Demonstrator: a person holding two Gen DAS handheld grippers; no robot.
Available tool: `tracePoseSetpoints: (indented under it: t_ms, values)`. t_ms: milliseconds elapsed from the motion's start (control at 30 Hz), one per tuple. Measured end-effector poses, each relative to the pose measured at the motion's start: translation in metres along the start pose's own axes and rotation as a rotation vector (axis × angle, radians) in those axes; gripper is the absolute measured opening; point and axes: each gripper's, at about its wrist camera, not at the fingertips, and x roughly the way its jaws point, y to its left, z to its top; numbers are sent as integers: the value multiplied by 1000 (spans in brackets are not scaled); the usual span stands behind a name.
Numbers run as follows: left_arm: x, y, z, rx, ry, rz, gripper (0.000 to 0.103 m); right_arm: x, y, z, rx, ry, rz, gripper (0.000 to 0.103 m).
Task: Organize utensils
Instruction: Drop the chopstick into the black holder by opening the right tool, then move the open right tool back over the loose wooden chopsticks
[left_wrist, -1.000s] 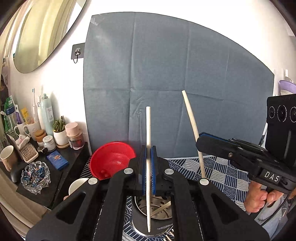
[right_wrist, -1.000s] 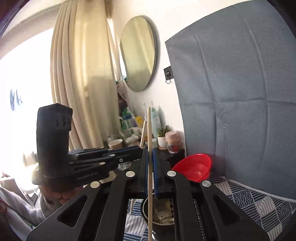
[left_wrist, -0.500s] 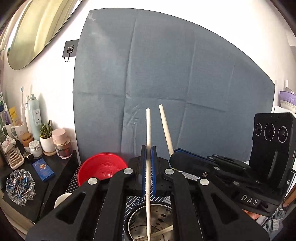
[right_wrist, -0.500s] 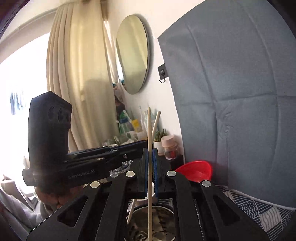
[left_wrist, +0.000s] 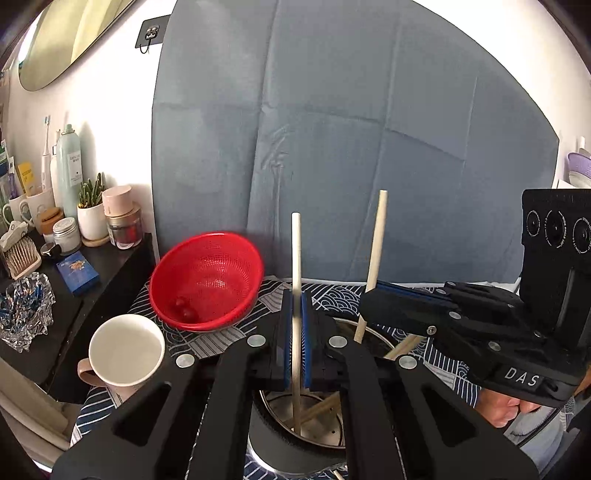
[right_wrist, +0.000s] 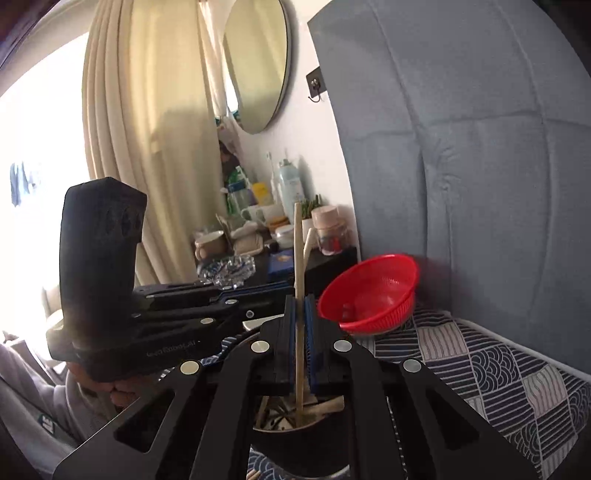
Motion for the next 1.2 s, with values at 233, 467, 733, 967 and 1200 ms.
tracePoseSetpoints:
  t_ms: [233,467,733,967,1200]
  values:
    - [0,-3,-11,27,39,29,5,6,1,-9,1,42,-2,5]
    - [1,2,-17,13,78,55,5,11,-1,-10,-1,77,-14,8]
    - [-8,7,-15,-13,81,58,6,-3,5,-2,-23,66,-70,9]
    - [-32,10,-10,-33,36,74,35,-19,9,4,4,52,-107,20]
    - [-53,7,-13,-36,38,107,50,-38,29,4,-14,43,-178,50]
